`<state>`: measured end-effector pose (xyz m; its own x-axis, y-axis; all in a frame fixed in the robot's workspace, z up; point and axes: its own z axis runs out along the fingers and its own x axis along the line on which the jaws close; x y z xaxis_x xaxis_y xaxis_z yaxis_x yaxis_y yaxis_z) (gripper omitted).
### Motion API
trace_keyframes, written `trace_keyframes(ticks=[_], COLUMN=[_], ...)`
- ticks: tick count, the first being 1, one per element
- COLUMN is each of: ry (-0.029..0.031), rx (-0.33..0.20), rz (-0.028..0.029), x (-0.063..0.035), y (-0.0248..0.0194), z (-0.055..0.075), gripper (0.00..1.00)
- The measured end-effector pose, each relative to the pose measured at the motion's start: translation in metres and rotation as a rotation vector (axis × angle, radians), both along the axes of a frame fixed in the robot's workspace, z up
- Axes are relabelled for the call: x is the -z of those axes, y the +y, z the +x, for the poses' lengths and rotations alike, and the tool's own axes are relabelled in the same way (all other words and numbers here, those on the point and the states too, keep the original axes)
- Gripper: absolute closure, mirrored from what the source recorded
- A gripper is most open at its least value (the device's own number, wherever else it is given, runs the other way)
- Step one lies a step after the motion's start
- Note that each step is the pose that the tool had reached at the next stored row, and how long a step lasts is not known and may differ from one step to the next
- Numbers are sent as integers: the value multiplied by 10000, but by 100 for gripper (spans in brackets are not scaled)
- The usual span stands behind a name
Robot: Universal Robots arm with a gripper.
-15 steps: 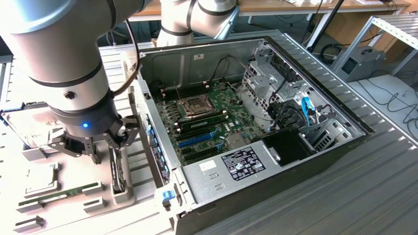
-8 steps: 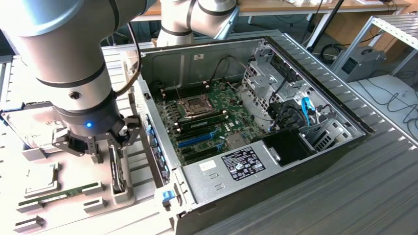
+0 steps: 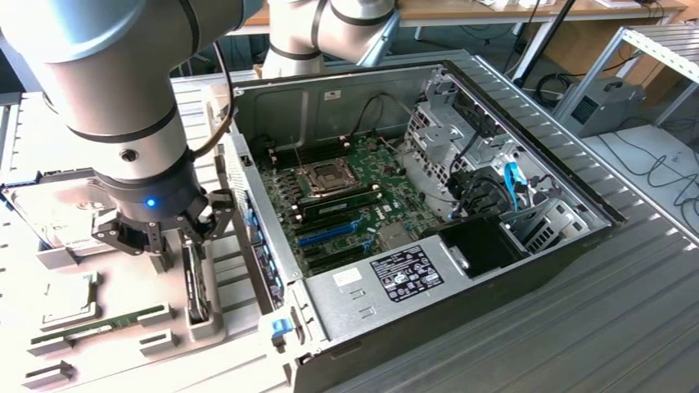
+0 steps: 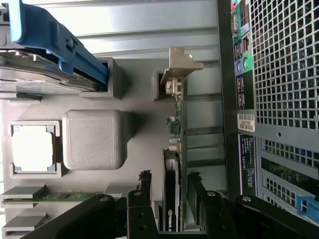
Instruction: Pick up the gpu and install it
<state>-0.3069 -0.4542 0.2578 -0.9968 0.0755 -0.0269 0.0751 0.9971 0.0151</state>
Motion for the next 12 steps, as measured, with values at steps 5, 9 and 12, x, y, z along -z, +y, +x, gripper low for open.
trace_keyframes(ticks=[5, 9, 12], ry=[3, 3, 2], rx=[0, -1, 0], rz=[-49, -72, -75], x=[60, 113, 139], y=[42, 61, 66], z=[3, 4, 6], gripper=[58, 58, 58])
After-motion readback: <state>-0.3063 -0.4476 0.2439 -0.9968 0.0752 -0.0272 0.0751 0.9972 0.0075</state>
